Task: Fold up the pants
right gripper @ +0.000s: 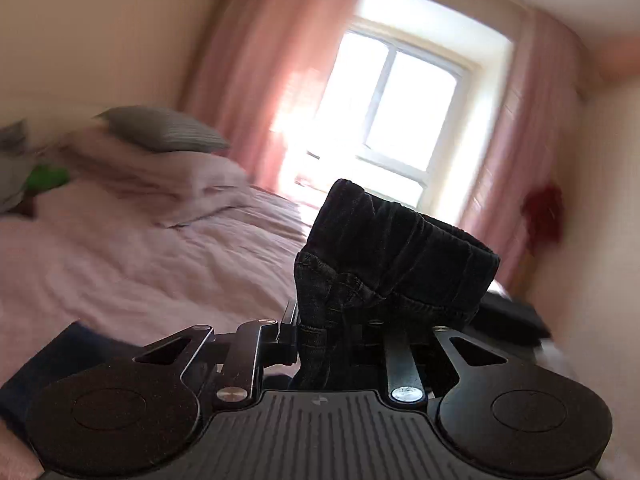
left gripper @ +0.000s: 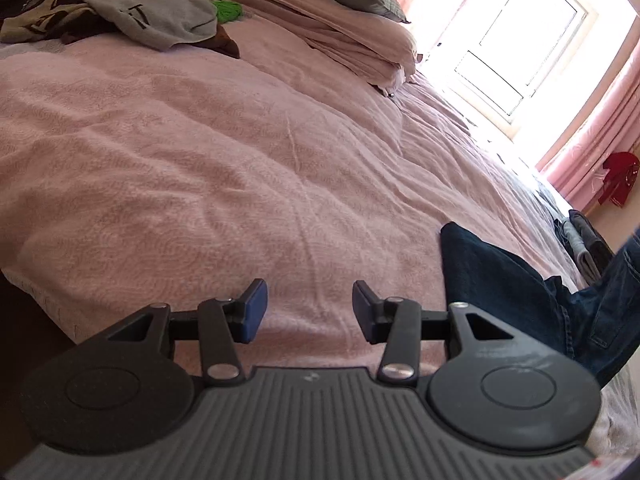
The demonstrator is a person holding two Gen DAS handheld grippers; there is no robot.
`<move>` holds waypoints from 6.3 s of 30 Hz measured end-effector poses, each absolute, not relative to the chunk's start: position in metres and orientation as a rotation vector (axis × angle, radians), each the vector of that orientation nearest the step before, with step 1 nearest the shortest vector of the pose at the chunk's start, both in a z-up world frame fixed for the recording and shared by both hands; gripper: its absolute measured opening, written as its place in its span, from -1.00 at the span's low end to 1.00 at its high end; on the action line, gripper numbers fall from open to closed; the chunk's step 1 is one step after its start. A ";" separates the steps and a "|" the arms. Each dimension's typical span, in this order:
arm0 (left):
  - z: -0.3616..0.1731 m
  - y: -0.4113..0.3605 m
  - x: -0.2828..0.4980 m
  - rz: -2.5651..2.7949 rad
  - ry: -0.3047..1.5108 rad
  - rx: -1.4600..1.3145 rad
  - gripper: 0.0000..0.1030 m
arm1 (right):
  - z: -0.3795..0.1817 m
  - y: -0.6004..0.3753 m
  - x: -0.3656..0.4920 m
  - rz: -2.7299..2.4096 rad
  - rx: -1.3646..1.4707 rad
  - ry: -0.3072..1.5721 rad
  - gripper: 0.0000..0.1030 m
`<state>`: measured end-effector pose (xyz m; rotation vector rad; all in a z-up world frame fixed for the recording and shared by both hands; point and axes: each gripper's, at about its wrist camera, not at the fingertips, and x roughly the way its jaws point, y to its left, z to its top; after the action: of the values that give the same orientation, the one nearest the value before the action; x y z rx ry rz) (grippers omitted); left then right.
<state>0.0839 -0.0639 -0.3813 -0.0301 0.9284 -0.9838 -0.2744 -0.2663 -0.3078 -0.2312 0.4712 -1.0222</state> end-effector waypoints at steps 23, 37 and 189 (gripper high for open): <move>-0.387 -0.065 0.069 -1.021 0.959 -0.034 -0.19 | -0.503 -0.174 -0.176 -0.475 -0.716 0.829 -0.52; -0.302 -0.252 -0.024 -1.449 0.720 0.220 -0.30 | -0.385 -0.371 -0.262 -0.760 0.377 0.469 -0.21; -0.324 -0.990 -0.352 -1.690 1.218 0.281 0.00 | -0.320 -1.030 -0.790 -0.937 1.196 0.229 -0.26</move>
<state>-0.3518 -0.9898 -0.3239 0.2811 1.2181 -1.6904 -0.7903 -1.0297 -0.3199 1.1961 0.2292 -0.9375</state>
